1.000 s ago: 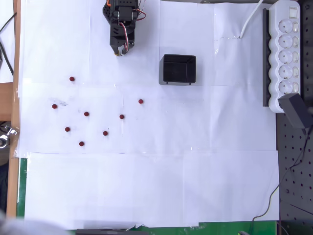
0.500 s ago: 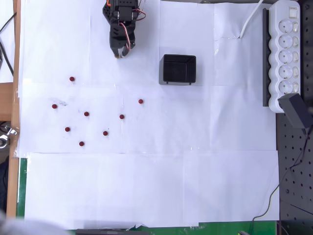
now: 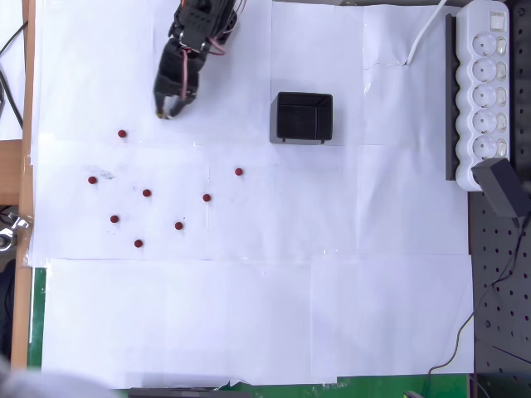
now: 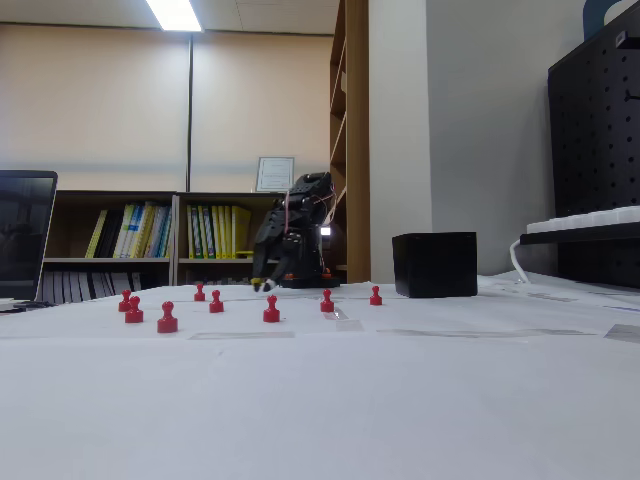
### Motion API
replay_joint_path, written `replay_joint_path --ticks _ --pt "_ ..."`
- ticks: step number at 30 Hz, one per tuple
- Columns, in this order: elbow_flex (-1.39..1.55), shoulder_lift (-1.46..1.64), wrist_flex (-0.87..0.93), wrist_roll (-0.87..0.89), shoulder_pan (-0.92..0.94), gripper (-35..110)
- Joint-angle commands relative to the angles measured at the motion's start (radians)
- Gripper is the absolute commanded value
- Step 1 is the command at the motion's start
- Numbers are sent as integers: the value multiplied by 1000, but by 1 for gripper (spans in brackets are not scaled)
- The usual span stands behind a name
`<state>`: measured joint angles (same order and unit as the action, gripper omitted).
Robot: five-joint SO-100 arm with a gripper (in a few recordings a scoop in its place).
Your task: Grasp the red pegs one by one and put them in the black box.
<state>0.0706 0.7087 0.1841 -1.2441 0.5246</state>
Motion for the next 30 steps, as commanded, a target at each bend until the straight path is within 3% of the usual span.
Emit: replay_joint_path --ticks 1,6,14,21,30 --pt "-18 63 -143 -9 63 10" --pt "-32 80 -190 -54 57 10" --pt "-31 186 -316 -21 66 23" --pt "-28 341 -584 -210 69 23" --pt "31 448 -646 -290 118 23"
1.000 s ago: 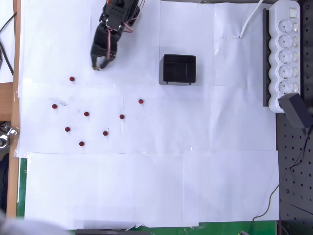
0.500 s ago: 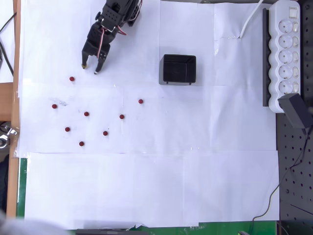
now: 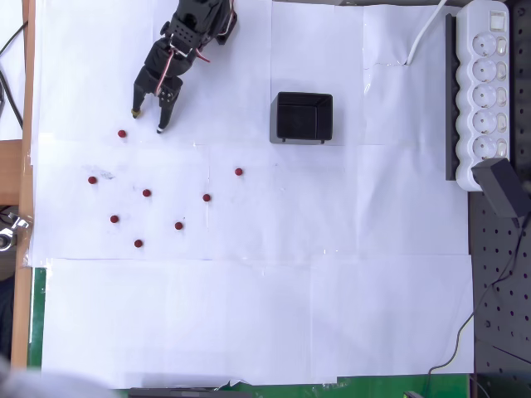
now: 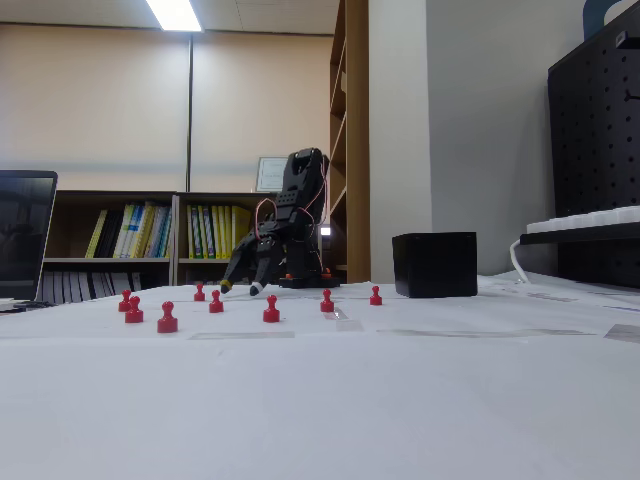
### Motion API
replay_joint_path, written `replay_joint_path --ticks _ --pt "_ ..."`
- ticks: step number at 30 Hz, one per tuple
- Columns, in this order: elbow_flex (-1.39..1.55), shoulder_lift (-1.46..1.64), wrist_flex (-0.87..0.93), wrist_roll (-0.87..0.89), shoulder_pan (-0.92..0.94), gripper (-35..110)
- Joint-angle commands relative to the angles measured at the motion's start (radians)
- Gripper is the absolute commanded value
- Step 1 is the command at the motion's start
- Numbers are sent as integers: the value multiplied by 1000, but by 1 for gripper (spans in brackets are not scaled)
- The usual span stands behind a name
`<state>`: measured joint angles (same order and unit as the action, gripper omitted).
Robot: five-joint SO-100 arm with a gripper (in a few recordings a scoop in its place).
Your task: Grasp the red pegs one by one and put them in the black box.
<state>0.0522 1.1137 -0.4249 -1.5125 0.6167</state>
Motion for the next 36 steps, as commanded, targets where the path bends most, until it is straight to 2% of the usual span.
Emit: replay_joint_path --ticks 1,9,26,36 --pt "67 69 -37 -25 32 23" --pt "227 264 -60 -48 51 22" --pt "426 436 -58 -49 54 22" --pt "393 439 -60 -41 46 22"
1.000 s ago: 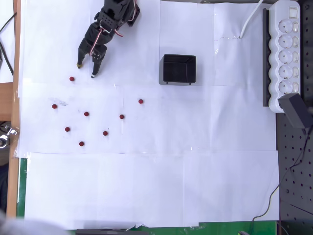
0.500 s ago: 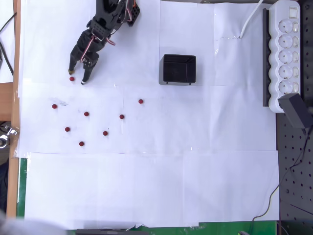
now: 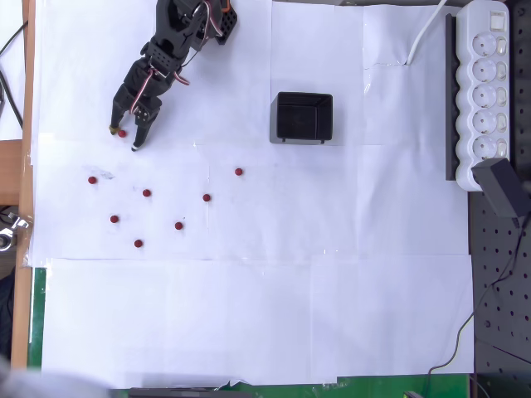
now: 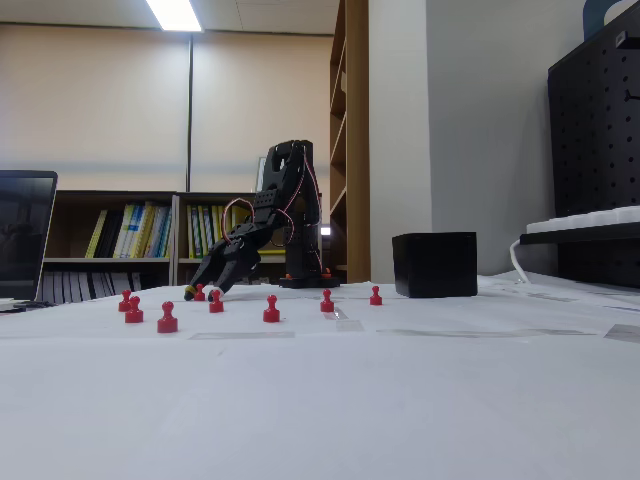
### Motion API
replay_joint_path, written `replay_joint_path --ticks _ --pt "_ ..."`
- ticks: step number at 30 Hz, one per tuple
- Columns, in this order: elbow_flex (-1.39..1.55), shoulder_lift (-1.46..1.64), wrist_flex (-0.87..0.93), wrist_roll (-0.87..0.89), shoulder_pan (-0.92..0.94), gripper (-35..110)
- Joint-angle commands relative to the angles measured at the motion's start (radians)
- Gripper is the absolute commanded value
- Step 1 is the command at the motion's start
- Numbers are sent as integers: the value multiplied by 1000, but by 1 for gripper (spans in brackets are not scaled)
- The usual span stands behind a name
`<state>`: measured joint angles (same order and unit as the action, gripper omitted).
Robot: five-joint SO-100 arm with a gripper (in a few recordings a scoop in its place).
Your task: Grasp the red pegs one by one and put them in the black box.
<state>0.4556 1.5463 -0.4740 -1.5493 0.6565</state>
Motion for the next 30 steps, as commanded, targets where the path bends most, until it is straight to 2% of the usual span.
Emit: replay_joint_path --ticks 1,13,18,26,30 --pt "-21 -5 -11 -5 5 22" --pt "-83 -49 -5 15 -5 22" --pt "-86 -52 -5 9 -8 10" --pt "-86 -52 -6 5 -9 0" --pt "-86 -52 -6 2 -8 0"
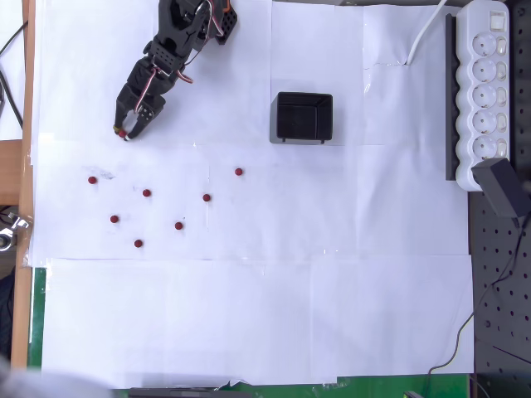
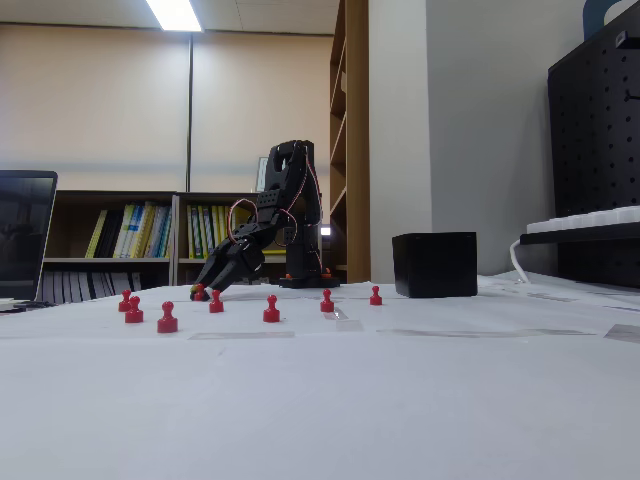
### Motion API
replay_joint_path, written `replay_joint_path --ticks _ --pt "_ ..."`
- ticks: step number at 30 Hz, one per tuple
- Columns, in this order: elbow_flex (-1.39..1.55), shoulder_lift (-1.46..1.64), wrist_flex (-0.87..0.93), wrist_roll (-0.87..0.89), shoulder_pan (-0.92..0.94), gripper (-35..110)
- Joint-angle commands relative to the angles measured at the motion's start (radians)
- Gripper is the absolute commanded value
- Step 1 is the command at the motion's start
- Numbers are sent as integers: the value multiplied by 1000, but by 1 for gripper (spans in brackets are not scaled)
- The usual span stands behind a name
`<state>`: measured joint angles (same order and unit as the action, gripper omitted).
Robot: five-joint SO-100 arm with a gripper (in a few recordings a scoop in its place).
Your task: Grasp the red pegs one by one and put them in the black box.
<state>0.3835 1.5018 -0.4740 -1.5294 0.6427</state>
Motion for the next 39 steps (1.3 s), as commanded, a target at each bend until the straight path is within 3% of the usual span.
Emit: replay_joint_path --ticks 1,4,6,10,13,18,22,27,33,39 --pt "-14 -8 -5 -17 6 0" --pt "-3 -25 31 -17 6 0" --pt "34 -110 215 -11 2 0" --pt "298 -433 1161 5 -92 0" --pt "532 -597 1720 -77 -264 0" --pt "899 -583 2232 -210 -644 0" --pt "1051 -459 2276 -407 -962 0" --pt "1218 -267 2194 -575 -1258 0" --pt "1503 -41 2091 -661 -1387 0" --pt "1528 130 1997 -647 -1440 0"
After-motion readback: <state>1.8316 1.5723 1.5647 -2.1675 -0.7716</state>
